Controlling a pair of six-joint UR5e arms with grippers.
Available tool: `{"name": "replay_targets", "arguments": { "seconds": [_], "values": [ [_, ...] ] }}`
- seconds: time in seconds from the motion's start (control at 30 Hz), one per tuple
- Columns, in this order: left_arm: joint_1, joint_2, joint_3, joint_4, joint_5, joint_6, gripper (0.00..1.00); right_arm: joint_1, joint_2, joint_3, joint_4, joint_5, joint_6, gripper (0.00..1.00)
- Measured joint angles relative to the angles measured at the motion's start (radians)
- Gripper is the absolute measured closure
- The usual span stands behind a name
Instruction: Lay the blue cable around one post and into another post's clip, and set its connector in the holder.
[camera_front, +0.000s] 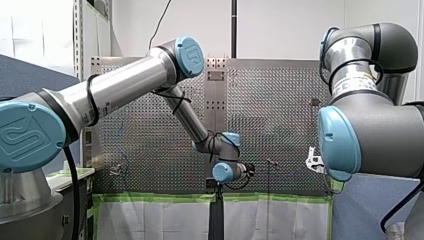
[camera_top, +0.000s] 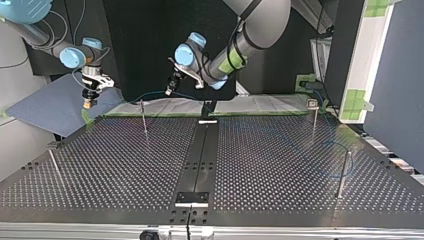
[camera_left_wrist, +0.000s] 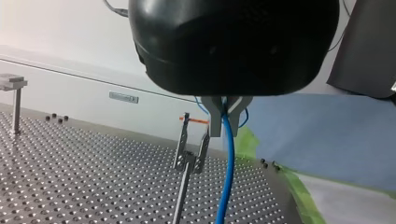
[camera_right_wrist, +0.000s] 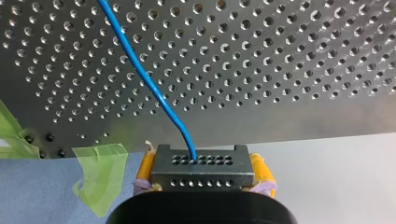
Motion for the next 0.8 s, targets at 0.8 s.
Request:
{"name": "replay_targets", "arguments": {
  "seconds": [0.8],
  "values": [
    [0.048, 0.000, 0.053, -0.051, 0.016, -0.015, 1.00, -0.006, 0.001, -0.007, -0.010, -0.004, 0.020, 1.00]
  ]
}}
